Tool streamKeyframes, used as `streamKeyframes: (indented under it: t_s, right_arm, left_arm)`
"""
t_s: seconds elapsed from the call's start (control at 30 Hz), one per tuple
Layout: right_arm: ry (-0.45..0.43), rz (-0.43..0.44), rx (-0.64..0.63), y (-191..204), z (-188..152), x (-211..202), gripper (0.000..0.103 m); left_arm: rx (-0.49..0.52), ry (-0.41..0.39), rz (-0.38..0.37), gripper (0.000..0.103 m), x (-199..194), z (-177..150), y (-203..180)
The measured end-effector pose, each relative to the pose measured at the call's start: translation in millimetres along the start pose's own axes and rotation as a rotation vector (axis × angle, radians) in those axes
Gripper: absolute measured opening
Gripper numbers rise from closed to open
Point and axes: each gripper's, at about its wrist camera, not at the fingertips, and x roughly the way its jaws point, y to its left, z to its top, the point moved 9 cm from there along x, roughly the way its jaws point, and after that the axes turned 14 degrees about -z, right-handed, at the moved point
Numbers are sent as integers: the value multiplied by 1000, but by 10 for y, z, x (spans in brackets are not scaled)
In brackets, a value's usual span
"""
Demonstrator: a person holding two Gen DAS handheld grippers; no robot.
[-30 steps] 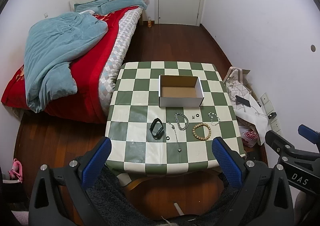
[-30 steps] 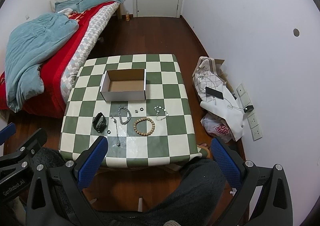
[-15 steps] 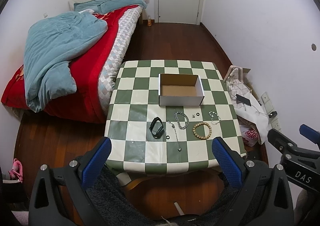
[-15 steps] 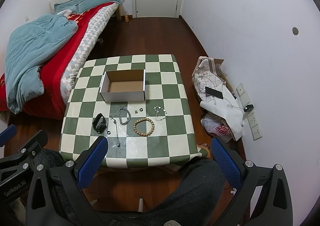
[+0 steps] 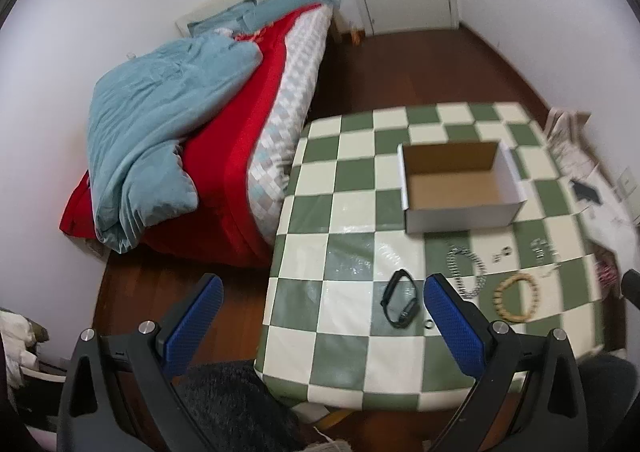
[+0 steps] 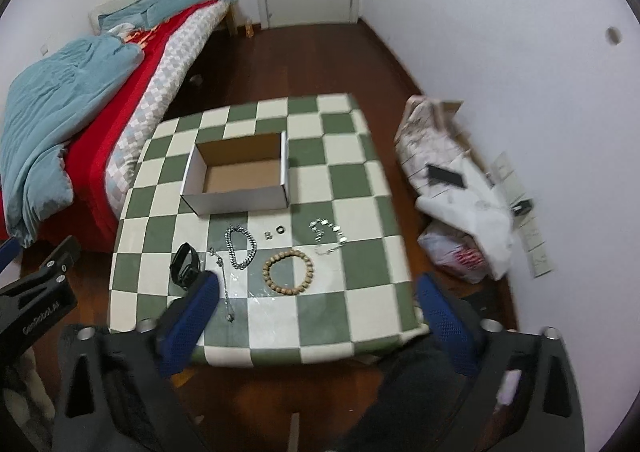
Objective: Organize jewelry
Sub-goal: 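Move both grippers forward over the jewelry on the checkered table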
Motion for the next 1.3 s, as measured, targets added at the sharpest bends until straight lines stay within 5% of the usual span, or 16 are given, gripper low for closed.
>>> streamKeyframes:
  t_s: [0.07, 0.2, 0.6, 0.8, 1.0, 1.3]
  right_arm:
    - [37, 39, -6, 109, 32, 348, 64]
    - [111, 131, 12, 375, 17, 1057, 51]
    - [155, 189, -3, 1007, 64, 2301, 48]
    - [151, 165, -68, 1224, 21, 2508, 42]
    - [111, 196, -122, 1415, -4, 2401, 4]
    - [152, 323, 79, 1047, 19, 2190, 2]
  left_arm:
    - [9, 33, 32, 102, 237, -15, 23]
    - [19, 90, 77, 102, 657, -31, 46]
    - [-35, 183, 141, 102, 1361, -21, 319]
    - [-73, 241, 129, 102, 1523, -237, 519]
    - [-74, 263, 58, 102, 1520, -400, 401]
    - [-22, 256, -108, 102, 1391, -444, -261]
